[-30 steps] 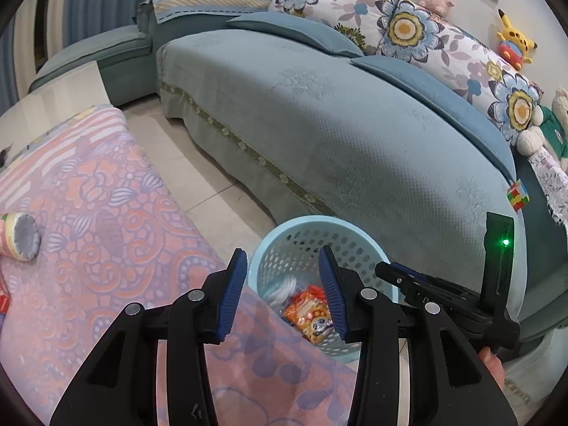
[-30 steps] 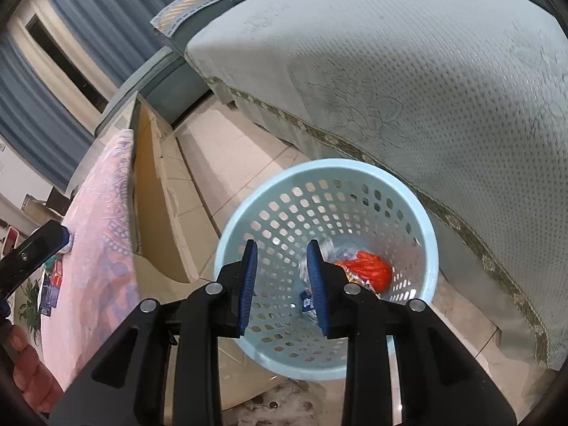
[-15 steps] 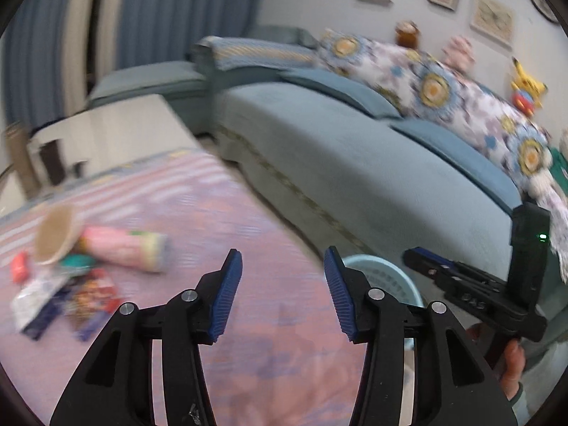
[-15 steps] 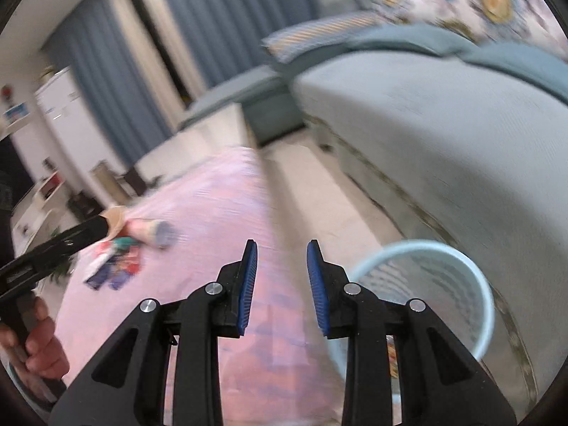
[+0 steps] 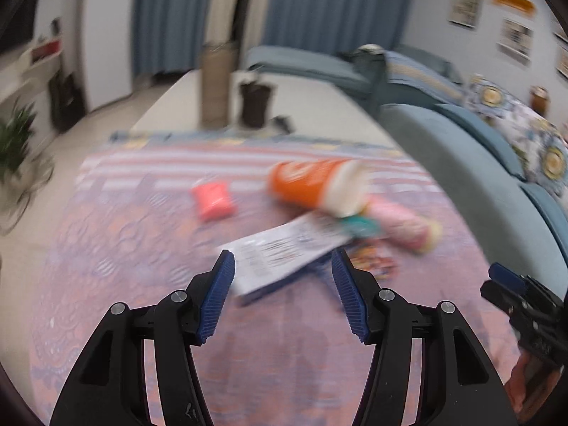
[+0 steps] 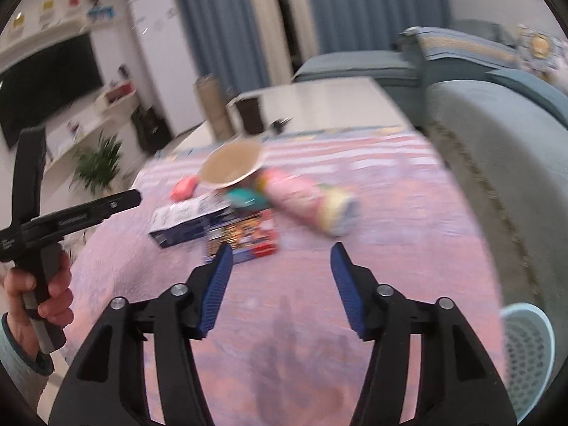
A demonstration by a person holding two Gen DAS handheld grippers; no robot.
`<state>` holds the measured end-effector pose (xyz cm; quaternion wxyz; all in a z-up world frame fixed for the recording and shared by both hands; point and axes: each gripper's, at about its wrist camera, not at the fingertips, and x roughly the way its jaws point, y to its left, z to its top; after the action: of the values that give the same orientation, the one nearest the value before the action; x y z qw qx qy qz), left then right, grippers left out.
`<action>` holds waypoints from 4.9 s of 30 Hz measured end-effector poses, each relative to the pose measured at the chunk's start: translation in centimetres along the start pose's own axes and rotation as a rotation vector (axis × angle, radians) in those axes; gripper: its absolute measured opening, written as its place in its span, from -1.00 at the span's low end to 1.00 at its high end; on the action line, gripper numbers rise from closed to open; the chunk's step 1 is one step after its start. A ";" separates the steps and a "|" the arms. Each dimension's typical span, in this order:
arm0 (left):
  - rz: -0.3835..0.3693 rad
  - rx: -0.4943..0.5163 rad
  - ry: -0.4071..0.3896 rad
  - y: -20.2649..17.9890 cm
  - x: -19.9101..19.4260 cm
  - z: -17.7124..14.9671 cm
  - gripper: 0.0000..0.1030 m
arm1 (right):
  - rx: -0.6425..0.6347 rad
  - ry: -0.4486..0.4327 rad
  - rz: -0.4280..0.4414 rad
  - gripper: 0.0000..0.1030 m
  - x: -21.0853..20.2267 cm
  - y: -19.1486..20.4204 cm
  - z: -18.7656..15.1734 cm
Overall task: Collect trash
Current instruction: 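Move both open tools back toward the table, then grasp the white milk carton with the left tool while the right tool grasps the card box, then carry carton and card box to the wastebasket and open both tools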
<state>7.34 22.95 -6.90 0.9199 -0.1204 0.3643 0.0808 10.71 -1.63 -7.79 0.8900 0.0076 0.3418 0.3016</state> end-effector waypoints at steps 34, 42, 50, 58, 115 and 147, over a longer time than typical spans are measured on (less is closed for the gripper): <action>-0.087 0.222 0.090 -3.2 3.8 0.1 0.56 | 0.065 0.124 -0.010 0.11 8.1 0.3 -1.1; -0.063 0.240 0.276 -3.2 10.5 1.4 0.07 | -0.003 0.202 0.092 0.12 9.8 4.0 -1.1; -0.091 0.096 0.186 0.7 7.3 -0.7 0.03 | -0.033 0.231 -0.126 0.07 12.5 5.2 -1.3; -0.128 -0.017 0.065 2.5 5.9 -3.0 0.03 | 0.152 0.188 -0.268 -0.13 8.8 -1.0 -1.5; -0.511 0.400 -0.082 -31.6 -5.7 -3.0 0.01 | 0.574 -0.164 -0.409 0.10 -16.2 -21.9 -9.2; -0.483 0.480 0.248 -38.3 6.4 -9.6 0.08 | 0.861 0.071 -0.470 0.01 -13.8 -31.0 -18.1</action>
<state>14.78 -16.06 -11.85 0.8634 0.0078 0.4426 -0.2418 7.96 -37.95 -20.14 0.8380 0.2870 0.4579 -0.0759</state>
